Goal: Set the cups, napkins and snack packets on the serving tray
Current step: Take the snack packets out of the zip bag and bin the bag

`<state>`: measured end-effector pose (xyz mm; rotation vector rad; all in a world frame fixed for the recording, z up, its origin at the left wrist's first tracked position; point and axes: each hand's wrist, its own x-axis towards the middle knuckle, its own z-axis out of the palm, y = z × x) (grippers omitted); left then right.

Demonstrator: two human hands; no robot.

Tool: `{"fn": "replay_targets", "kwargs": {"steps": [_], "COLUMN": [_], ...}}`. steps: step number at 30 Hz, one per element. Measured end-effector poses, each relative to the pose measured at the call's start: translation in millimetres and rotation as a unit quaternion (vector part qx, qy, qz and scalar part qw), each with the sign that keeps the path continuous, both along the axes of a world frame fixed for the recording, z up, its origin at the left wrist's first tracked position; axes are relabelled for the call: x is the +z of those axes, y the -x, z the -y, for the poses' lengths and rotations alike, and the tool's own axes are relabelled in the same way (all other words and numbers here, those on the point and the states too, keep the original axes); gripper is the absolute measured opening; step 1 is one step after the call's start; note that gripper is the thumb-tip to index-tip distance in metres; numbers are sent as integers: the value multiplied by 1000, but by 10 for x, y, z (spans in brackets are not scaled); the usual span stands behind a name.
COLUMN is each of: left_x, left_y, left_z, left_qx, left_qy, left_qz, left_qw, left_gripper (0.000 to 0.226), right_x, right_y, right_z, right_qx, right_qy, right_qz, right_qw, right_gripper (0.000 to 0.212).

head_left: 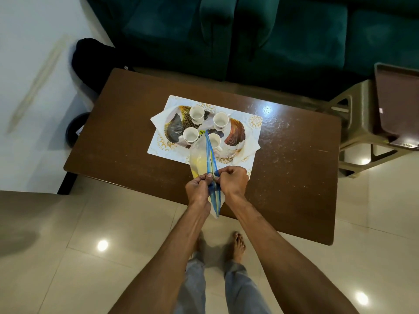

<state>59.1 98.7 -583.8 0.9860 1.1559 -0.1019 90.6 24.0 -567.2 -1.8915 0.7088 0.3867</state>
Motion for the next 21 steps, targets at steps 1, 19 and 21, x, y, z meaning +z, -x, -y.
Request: {"fn": "replay_targets", "kwargs": {"steps": [1,19,21], "left_x": [-6,72,58], "left_y": [7,19,10], "left_z": [-6,-202,-248], "left_qx": [-2,-186,-208], "left_qy": [-4,-278,-280], "left_qz": [1,34,43], "left_qw": [1000,942,936], "left_gripper": [16,10,11], "right_x": [5,7,10], "right_y": [-14,19,-10], "right_z": [13,4,5], "right_qx": [-10,167,182], "right_qy": [-4,-12,-5], "right_qz": [-6,68,72], "right_qw": [1000,984,981], "right_gripper": [28,14,9]}}
